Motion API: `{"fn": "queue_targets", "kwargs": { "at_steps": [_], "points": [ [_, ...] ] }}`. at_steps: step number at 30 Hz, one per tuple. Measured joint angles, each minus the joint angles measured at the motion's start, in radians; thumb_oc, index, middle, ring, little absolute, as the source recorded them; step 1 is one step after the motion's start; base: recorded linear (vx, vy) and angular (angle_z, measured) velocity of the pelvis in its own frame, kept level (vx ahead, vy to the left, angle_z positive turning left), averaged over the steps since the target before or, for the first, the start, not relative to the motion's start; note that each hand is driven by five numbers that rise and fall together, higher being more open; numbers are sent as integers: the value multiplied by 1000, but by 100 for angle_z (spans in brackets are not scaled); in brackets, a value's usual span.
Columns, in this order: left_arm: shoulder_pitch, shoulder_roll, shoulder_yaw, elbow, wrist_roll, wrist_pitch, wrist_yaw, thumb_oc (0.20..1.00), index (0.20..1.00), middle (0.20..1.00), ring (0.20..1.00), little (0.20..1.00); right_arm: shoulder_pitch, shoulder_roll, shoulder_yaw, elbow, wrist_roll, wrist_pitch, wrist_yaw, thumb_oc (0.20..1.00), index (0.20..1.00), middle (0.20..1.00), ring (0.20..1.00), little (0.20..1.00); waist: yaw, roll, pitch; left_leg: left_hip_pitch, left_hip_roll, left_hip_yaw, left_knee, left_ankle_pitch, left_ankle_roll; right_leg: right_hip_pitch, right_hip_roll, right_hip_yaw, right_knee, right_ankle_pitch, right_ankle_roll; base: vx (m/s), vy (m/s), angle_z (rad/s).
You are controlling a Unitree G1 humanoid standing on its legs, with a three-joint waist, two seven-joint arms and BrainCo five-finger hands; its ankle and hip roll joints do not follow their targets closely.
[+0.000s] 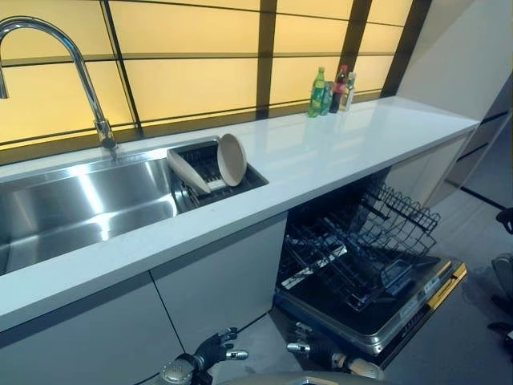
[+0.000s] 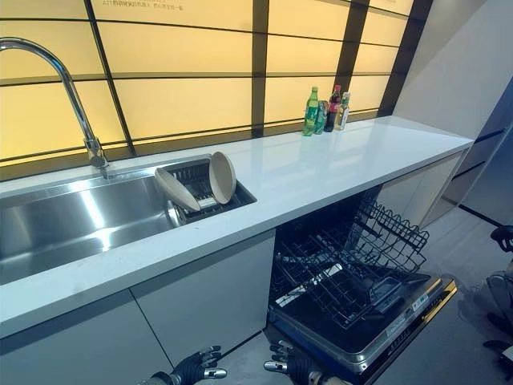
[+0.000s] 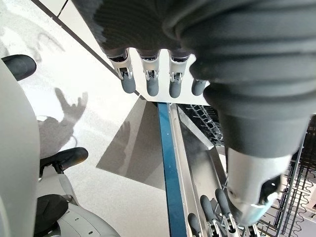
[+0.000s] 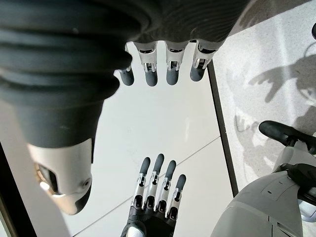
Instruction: Pick up plates and place into dishwasher.
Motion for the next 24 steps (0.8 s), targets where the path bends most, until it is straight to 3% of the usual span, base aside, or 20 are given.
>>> {"fn": "queue_targets", "kwargs": {
  "at_steps": [10, 15, 19, 24],
  "points": [
    [-2, 0, -20, 0, 1, 0, 9, 1000, 1000, 1000, 1000, 1000, 0, -2, 0, 0, 12, -22, 0, 1000, 1000, 1000, 1000, 1000, 0, 0, 0, -2, 0, -1, 0, 0, 0, -2, 0, 0, 0, 0, 0, 0, 0, 0],
    [-8, 10, -54, -27, 86, -36, 64, 1000, 1000, 1000, 1000, 1000, -1, -4, 1, -12, 13, -51, -16, 1000, 1000, 1000, 1000, 1000, -1, 3, 2, -3, 0, 0, 0, 0, 0, -4, 0, 0, 0, 0, 0, -18, 7, 0],
    [-28, 118, -137, -382, 178, -58, 69, 1000, 1000, 1000, 1000, 1000, -1, -47, 14, -158, 30, -49, -65, 1000, 1000, 1000, 1000, 1000, 0, 17, 26, -6, 0, 0, 0, 3, -3, -8, 0, 1, 0, 0, 0, -45, 46, -1],
    [-112, 247, -109, -724, 184, -77, -34, 1000, 1000, 1000, 1000, 1000, 0, -90, 11, -278, 70, -46, -90, 1000, 1000, 1000, 1000, 1000, -1, 40, 39, -6, 0, -3, 0, 2, -3, -2, 0, 0, 0, 1, 1, -1, 54, 1]
  ]
}}
